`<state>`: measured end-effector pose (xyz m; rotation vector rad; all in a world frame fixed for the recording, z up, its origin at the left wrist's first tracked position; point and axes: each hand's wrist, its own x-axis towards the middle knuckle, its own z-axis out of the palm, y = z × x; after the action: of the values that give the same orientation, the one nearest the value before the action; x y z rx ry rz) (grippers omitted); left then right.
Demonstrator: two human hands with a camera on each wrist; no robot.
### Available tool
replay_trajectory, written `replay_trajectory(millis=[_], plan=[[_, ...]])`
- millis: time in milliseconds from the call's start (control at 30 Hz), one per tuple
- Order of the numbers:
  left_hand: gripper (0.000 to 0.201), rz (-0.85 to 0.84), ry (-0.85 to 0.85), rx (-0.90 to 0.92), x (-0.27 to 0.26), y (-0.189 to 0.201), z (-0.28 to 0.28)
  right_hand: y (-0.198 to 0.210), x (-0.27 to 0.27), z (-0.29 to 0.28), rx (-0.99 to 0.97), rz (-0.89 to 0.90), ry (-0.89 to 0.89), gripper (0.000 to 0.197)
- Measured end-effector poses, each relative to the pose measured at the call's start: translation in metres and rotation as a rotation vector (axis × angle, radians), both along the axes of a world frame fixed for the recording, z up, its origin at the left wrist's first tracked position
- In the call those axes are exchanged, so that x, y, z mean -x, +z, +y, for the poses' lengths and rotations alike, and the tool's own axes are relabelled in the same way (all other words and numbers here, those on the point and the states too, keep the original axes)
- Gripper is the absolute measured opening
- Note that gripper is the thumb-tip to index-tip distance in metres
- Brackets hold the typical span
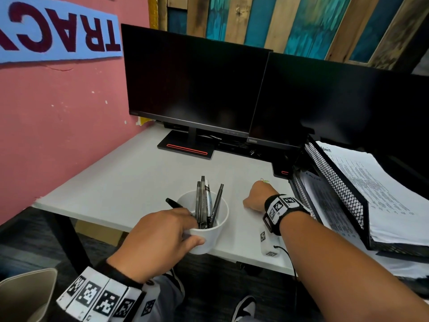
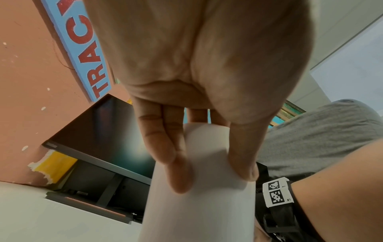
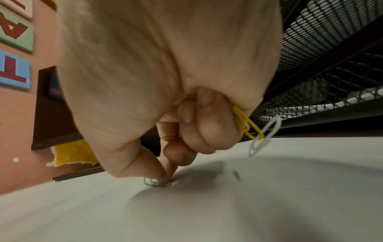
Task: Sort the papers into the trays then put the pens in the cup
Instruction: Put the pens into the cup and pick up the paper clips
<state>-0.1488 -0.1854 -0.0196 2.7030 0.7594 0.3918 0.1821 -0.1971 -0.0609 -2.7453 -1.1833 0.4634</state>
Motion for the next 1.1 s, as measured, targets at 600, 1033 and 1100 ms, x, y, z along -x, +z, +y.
replay_trajectory(millis=[600, 1033, 1100], plan=[[0.034, 0.018, -0.067, -0.013, -0.031, -0.001, -0.010, 0.114, 0.110, -0.021, -0.680, 1.031, 0.167, 0.031], [0.029, -0.021, -0.035, -0.005, -0.024, -0.006, 0.007, 0.119, 0.055, -0.018, -1.010, 0.920, 0.128, 0.019], [0.027, -0.030, -0.024, -0.007, -0.023, -0.006, 0.011, 0.117, 0.024, -0.011, -1.044, 0.802, -0.015, 0.016]])
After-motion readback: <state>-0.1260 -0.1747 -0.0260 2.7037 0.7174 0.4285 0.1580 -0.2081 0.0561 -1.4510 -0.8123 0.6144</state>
